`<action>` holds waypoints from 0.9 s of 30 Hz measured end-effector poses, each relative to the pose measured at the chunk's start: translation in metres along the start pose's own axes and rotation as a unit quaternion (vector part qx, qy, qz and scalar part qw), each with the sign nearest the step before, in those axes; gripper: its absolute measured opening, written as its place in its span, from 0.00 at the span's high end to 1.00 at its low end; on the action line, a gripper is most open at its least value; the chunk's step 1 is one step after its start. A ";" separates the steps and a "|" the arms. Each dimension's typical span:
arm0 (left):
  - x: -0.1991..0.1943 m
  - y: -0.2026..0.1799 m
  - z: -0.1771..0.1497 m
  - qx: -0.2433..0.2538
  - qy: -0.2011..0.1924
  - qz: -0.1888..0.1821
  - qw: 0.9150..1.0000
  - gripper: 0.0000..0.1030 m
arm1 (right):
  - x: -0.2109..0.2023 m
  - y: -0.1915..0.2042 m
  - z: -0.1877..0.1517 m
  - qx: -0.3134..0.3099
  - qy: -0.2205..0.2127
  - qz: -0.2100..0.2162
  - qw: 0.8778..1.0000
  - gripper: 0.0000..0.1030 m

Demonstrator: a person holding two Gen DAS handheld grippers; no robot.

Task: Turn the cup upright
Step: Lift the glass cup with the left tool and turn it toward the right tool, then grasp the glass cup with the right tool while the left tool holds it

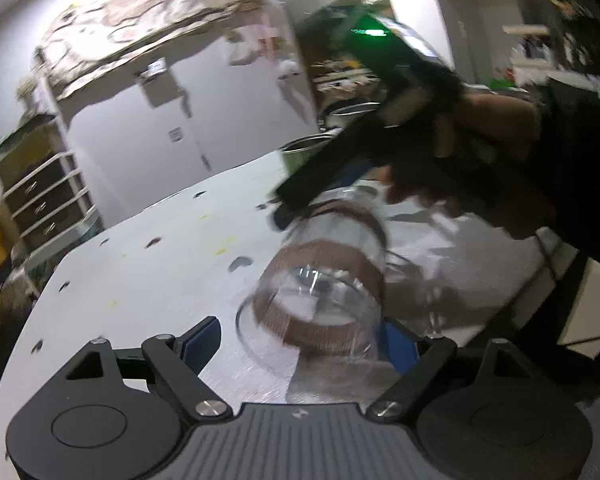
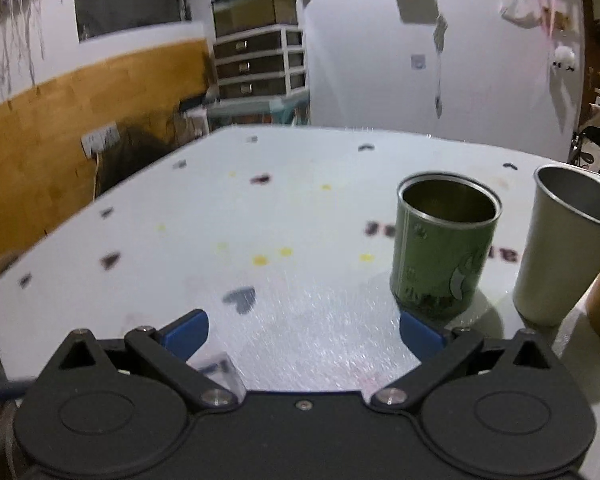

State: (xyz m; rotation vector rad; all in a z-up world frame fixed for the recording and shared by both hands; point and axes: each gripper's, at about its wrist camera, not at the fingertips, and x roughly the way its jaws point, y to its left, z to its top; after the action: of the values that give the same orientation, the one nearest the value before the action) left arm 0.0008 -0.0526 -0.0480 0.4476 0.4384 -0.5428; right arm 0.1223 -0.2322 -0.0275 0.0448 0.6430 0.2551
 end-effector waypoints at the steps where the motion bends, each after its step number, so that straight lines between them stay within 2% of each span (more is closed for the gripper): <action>1: -0.001 0.005 -0.002 -0.010 0.000 0.005 1.000 0.16 | -0.001 -0.002 -0.002 0.000 0.000 0.000 1.000 0.00; 6: 0.007 0.031 -0.007 -0.079 -0.003 0.033 0.996 0.16 | -0.019 -0.025 -0.007 0.014 0.010 -0.007 1.000 0.00; 12: 0.029 0.044 0.003 -0.146 -0.010 0.019 0.989 0.16 | -0.050 -0.049 -0.033 0.035 0.027 -0.008 0.999 0.00; 18: 0.041 0.047 0.006 -0.180 -0.011 0.029 0.983 0.17 | -0.077 -0.039 -0.062 0.032 0.023 0.015 0.999 0.01; 23: 0.037 0.057 -0.001 -0.211 -0.021 0.043 0.976 0.16 | -0.081 -0.024 -0.067 0.036 0.022 0.056 0.998 0.01; 27: 0.030 0.065 -0.011 -0.243 -0.028 0.032 0.969 0.16 | -0.079 -0.015 -0.068 0.035 0.026 0.074 0.996 0.01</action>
State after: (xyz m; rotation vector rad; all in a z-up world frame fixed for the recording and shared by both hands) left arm 0.0582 -0.0089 -0.0531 -0.0252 0.4830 -0.3666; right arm 0.0243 -0.2688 -0.0375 0.1543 0.7010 0.3783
